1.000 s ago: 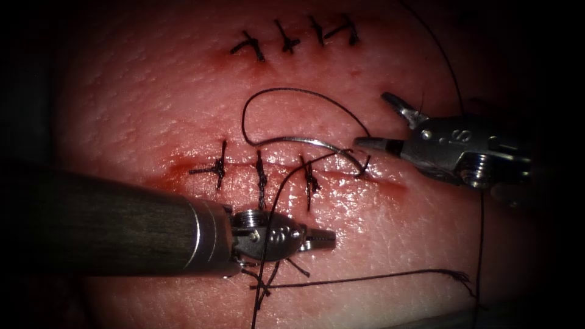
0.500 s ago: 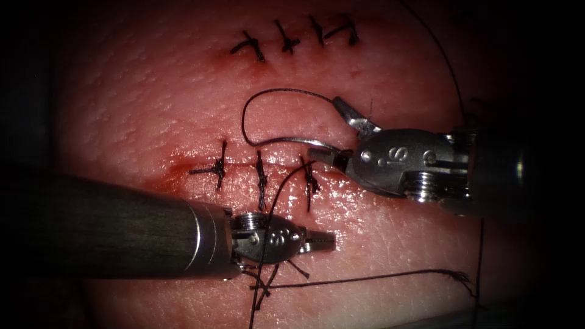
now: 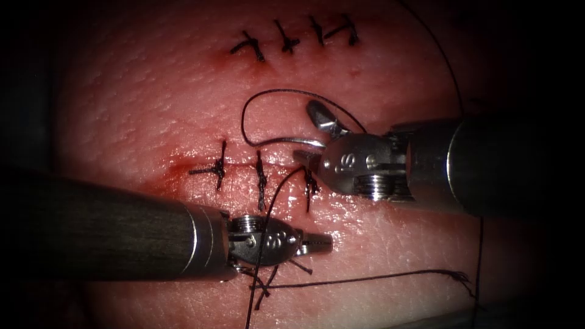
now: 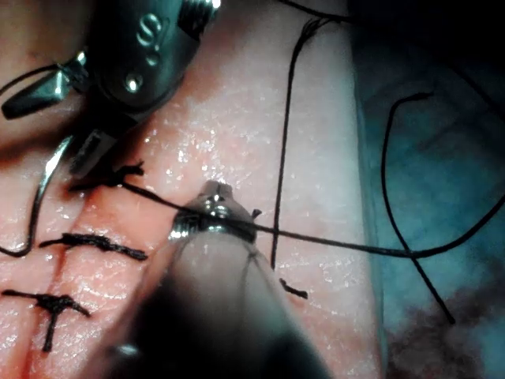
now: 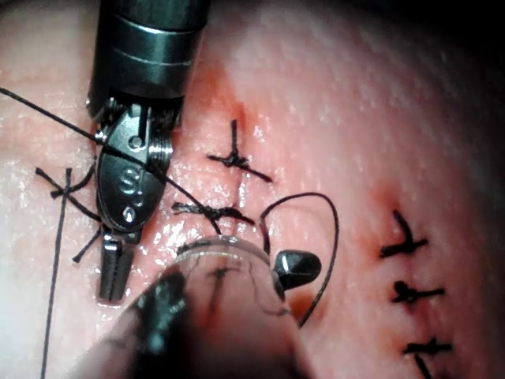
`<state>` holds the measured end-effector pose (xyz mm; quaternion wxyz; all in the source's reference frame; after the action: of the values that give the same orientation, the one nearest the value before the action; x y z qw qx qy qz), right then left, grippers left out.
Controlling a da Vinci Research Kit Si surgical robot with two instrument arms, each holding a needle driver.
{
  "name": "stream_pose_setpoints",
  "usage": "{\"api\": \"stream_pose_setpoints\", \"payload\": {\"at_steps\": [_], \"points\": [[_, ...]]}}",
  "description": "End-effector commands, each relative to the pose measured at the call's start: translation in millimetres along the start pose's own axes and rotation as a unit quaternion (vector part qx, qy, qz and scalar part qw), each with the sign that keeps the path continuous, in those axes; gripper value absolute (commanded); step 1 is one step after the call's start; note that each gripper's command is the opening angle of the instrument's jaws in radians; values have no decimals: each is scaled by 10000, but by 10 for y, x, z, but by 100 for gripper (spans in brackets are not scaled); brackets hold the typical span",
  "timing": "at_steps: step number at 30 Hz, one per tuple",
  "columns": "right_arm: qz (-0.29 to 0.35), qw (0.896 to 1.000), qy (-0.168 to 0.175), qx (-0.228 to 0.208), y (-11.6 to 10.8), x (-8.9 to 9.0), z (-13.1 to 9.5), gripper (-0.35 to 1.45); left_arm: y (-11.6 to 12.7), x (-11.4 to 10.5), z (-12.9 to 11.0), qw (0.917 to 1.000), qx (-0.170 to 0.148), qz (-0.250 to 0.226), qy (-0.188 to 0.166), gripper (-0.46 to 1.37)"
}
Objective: Wound Closure
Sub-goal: Pick up needle with right jaws
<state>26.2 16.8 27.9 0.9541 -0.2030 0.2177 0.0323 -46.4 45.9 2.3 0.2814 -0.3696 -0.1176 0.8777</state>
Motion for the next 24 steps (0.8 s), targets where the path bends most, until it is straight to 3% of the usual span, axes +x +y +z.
{"api": "stream_pose_setpoints", "payload": {"at_steps": [1,5,10,15,24], "points": [[-51,10000,-25,62,-1,1,1,81,0,0,0,10000,-12,0,1,-35],[-355,9988,-199,263,-10,-1,8,75,0,0,0,10000,-15,-27,2,-35],[-862,9932,-706,336,-25,-8,22,55,0,-1,0,10000,-18,-25,2,-35],[-1061,9892,-969,278,-31,-18,29,53,-1,-2,-2,10000,-27,-18,2,-35],[-1638,9788,-1223,-77,-40,-22,32,-35,-2,-2,-2,10000,-27,-48,3,-35]]}}
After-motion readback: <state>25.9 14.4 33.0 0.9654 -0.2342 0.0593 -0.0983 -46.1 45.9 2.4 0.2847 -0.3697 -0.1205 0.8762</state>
